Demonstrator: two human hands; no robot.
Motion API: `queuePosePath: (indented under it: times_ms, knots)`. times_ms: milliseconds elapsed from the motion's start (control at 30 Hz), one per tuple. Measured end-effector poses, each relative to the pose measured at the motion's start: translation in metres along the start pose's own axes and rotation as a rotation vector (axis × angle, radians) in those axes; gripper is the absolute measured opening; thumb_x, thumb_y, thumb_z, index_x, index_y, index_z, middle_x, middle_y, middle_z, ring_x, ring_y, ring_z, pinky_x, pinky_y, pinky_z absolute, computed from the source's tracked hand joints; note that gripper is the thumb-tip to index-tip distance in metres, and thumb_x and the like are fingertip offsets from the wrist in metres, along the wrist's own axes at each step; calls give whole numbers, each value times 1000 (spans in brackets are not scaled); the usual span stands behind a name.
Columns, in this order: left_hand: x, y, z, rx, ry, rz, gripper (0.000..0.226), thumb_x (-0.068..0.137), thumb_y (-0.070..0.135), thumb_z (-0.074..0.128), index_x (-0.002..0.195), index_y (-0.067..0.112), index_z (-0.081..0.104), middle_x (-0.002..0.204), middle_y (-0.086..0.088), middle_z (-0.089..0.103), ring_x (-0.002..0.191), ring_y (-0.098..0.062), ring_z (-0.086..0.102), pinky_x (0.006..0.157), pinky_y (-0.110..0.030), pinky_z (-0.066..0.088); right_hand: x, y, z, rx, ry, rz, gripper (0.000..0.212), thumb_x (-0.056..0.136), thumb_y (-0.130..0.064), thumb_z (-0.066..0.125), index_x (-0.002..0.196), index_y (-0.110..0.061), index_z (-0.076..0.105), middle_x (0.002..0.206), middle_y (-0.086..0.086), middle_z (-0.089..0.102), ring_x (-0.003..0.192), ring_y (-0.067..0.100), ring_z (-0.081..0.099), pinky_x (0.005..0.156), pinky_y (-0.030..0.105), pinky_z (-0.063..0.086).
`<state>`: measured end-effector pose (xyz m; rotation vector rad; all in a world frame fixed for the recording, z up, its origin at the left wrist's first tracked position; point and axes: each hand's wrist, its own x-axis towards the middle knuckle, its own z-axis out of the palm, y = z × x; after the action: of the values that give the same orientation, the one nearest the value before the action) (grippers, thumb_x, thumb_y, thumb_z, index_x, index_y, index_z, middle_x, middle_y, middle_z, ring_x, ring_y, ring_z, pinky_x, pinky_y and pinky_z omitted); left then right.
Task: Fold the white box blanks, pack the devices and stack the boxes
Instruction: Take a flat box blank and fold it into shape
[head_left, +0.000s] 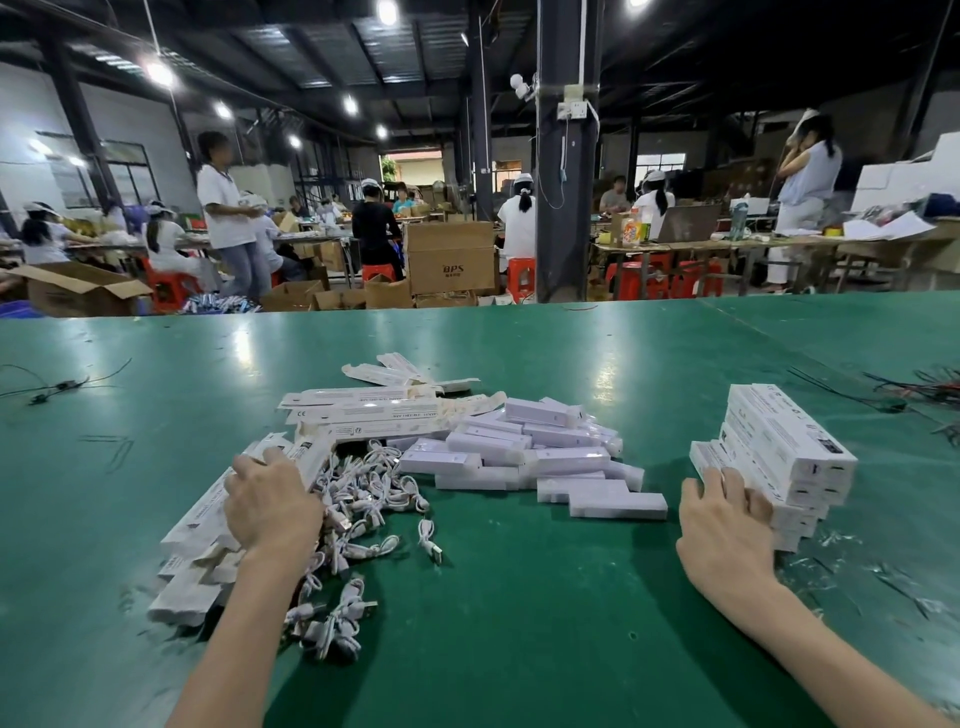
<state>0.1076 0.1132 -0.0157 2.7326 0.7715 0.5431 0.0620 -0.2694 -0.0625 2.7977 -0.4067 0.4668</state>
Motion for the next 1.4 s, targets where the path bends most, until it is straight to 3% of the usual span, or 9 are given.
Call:
queuePosePath:
  times_ms: [133,300,400,467,633,800,1033,1133,1400]
  knots:
    - [-3,0,-4,-8,-6,4,23,84,-3,59,105,2,55,80,-10,50,76,-24,46,63,-33,39,-5,-1,-8,5,0,5,40,82,-20,52,122,-20,44,134,5,37,129,26,27,99,36,28]
    - [-7,5,-19,-125,169,73,25,83,-6,60,108,-3,62,91,-20,58,83,-32,50,64,-36,38,-15,-7,-28,235,126,45,46,58,4,70,104,-3,62,128,21,53,127,42,40,96,51,34]
    - [-21,21,-32,-438,214,237,29,87,0,63,116,-6,59,96,-19,58,76,-24,50,63,-24,42,-20,-14,-35,449,360,-41,51,47,19,65,96,3,65,111,24,60,111,45,51,87,53,41]
    - [-36,39,-37,-802,-5,286,28,91,8,62,118,2,58,103,-8,61,75,-18,57,55,-19,46,-22,-23,-40,662,407,-126,48,62,18,64,106,-1,63,111,15,60,108,36,52,89,47,42]
    - [-97,75,-22,-1295,-828,235,18,89,16,61,107,19,61,108,-3,69,89,-21,69,61,-24,55,-36,-36,-53,1576,-220,-236,27,92,-24,58,120,-25,56,114,-7,65,107,7,60,95,22,45]
    - [-138,83,6,-1228,-994,293,19,91,9,62,109,7,63,94,-12,71,76,-22,63,65,-30,48,-36,-43,-52,2119,-566,-69,43,89,-26,50,122,-1,57,120,14,67,112,28,62,99,40,46]
    - [-149,83,9,-1288,-1057,361,33,81,18,70,108,2,62,91,-10,73,82,-23,66,79,-37,52,-34,-42,-45,2240,-548,9,40,75,-12,66,110,5,61,100,15,71,88,23,68,77,28,57]
    - [-152,81,13,-1268,-1076,413,24,86,3,67,110,2,63,91,-6,74,77,-12,68,69,-22,52,-35,-42,-44,2165,-484,27,43,70,-12,71,109,2,62,105,15,72,95,27,69,82,32,57]
    - [-154,80,15,-1276,-1114,408,19,87,-3,65,106,0,63,90,-14,73,74,-17,68,69,-26,54,-42,-45,-52,1991,-362,-14,44,70,-14,74,112,-7,62,100,8,74,96,24,70,77,29,55]
